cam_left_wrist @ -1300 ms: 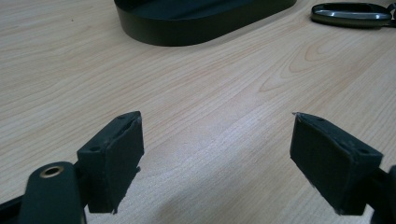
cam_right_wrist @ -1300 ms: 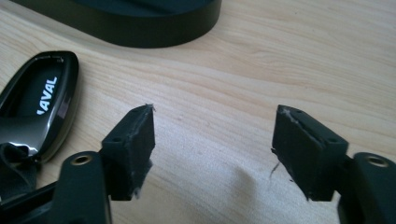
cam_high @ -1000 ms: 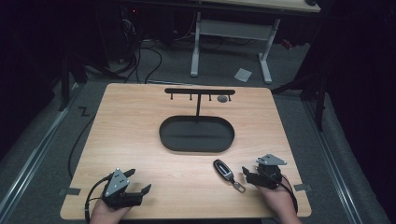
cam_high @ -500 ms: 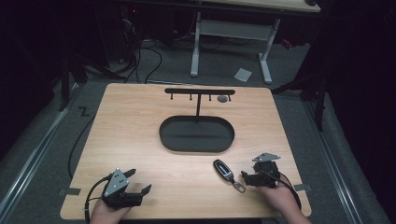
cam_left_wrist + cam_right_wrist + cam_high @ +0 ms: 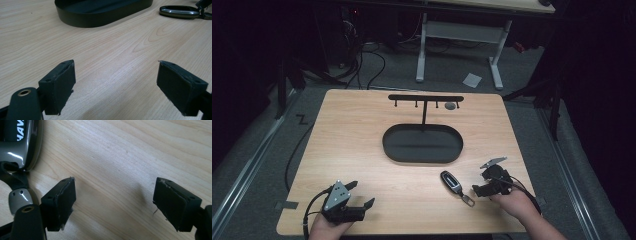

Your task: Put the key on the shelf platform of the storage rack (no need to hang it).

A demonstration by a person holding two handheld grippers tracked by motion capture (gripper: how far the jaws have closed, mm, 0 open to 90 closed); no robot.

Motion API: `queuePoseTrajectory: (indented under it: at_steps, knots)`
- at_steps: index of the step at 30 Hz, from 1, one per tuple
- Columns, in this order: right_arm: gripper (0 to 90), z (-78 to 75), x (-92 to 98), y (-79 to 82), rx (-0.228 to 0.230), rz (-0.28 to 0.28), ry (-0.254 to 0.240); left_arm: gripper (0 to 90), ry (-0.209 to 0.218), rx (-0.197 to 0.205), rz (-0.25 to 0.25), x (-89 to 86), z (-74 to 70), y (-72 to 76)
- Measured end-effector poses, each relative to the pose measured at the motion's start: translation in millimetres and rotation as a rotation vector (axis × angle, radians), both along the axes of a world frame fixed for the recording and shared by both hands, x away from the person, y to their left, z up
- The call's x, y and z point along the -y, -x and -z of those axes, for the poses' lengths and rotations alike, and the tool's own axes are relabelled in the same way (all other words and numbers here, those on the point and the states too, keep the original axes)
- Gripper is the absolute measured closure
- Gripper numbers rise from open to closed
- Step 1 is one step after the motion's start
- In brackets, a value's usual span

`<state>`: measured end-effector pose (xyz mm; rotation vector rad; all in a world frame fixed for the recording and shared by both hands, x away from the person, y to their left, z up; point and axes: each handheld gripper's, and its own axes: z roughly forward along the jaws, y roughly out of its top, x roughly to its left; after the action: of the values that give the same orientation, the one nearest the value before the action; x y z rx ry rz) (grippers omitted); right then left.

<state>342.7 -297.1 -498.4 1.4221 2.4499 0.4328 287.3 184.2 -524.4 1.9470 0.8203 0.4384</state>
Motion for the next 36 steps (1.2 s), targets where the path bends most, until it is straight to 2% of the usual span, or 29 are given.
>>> queuePoseTrajectory:
  at_steps: [9,10,11,14,17,18,24,28,36]
  knots:
    - [18.5,-6.5,-5.5,-10.9,-0.12,-0.057,0.07,16.1,0.005,-0.001,-0.002,-1.8,-0.6,0.5]
    - [18.5,-8.4,-6.8,-12.5,-0.144,-0.066,0.086,16.1,0.004,-0.002,-0.001,-1.5,-0.5,0.5]
    - [18.5,-8.4,-6.8,-12.5,-0.144,-0.066,0.086,16.1,0.004,-0.002,-0.001,-1.5,-0.5,0.5]
    - [18.6,-11.1,-8.2,-14.0,-0.183,-0.088,0.11,16.1,0.003,-0.003,0.003,-0.7,0.0,0.4]
    - [18.8,-15.0,-10.5,-14.7,-0.211,-0.111,0.143,16.1,0.003,-0.007,0.007,-0.6,0.0,0.5]
    - [18.8,-18.5,-12.4,-15.4,-0.223,-0.136,0.168,16.1,0.001,-0.005,0.009,-0.7,0.0,0.3]
    - [18.2,-30.8,-20.8,-14.9,-0.239,-0.178,0.194,16.1,0.005,-0.002,0.006,-0.7,0.0,0.6]
    - [19.3,-39.9,-33.4,-13.3,-0.244,-0.19,0.182,16.1,0.006,-0.002,0.01,-0.7,-0.5,0.8]
    - [19.8,-42.2,-57.3,-11.4,-0.245,-0.228,0.16,16.1,0.005,-0.003,0.013,-1.9,-1.6,0.1]
